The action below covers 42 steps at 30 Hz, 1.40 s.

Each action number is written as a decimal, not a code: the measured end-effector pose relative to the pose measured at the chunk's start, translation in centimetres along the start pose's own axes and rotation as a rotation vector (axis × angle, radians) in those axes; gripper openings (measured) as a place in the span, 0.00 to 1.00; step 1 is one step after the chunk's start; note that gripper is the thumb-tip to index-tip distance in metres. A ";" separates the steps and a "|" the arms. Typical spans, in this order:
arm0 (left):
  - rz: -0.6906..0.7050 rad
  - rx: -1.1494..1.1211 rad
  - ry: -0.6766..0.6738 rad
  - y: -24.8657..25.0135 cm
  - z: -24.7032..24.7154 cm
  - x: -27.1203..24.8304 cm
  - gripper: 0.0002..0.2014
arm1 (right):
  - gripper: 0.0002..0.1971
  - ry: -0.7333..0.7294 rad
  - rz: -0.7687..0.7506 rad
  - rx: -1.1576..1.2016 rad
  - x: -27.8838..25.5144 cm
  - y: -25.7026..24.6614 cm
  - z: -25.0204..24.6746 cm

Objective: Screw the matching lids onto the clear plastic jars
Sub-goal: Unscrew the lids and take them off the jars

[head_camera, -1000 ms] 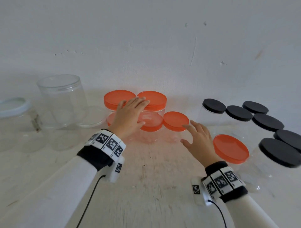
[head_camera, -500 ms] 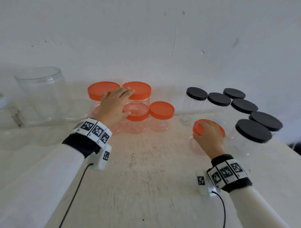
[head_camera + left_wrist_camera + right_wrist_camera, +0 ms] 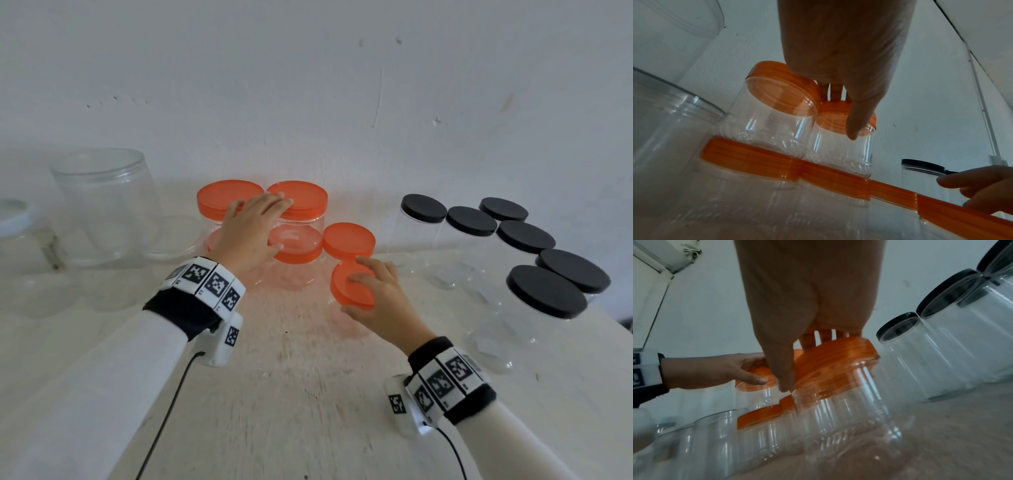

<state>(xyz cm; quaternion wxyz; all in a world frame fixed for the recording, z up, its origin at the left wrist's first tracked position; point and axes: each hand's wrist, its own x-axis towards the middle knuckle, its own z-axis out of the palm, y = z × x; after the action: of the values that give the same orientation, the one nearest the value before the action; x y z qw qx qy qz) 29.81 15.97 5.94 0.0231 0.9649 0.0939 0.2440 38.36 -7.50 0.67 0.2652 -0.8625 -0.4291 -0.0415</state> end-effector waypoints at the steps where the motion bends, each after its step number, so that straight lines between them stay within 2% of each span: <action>1: -0.001 0.001 -0.002 0.0 0.0 0.0 0.37 | 0.27 0.013 0.007 -0.030 0.0 0.0 0.0; 3: -0.002 0.004 -0.002 0.0 0.0 0.0 0.37 | 0.29 -0.004 0.064 -0.051 0.0 0.1 -0.3; 7: 0.005 0.003 0.002 0.0 0.1 0.0 0.37 | 0.39 -0.145 0.193 0.026 -0.3 0.4 -0.5; 10: 0.004 0.001 0.002 0.0 0.1 -0.1 0.37 | 0.43 -0.156 0.257 0.077 -0.4 0.6 -0.4; 13: 0.005 0.000 0.004 0.0 0.0 0.0 0.37 | 0.44 -0.110 0.266 0.139 -0.4 0.8 -0.3; 17: -0.002 0.011 0.005 0.0 0.1 0.0 0.37 | 0.42 -0.022 0.194 0.199 -0.4 0.3 -1.0; 20: -0.007 0.010 0.018 0.0 0.3 -0.1 0.35 | 0.39 0.153 0.108 0.265 0.5 -0.5 -2.6; 23: -0.020 0.008 0.017 0.2 0.3 -0.1 0.35 | 0.37 0.283 0.083 0.308 2.5 -1.0 -4.3; 26: -0.028 0.016 -0.005 0.3 0.0 -0.1 0.37 | 0.36 0.279 0.116 0.319 4.9 -1.1 -5.0; 31: -0.025 0.006 -0.013 0.4 -0.2 -0.2 0.36 | 0.38 0.242 0.193 0.342 7.9 -0.8 -3.4; 39: -0.027 -0.002 -0.007 0.4 0.0 -0.2 0.36 | 0.57 0.291 0.282 0.502 9.0 0.2 -2.5; 42: -0.029 0.003 -0.013 0.5 0.0 -0.2 0.36 | 0.60 0.284 0.331 0.598 8.5 1.0 -1.7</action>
<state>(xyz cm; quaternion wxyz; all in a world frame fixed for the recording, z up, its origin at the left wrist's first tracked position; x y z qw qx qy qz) 29.67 15.44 5.92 0.0259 0.9651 0.1081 0.2370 44.73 -2.76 4.21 0.5656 -0.7902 -0.2357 0.0100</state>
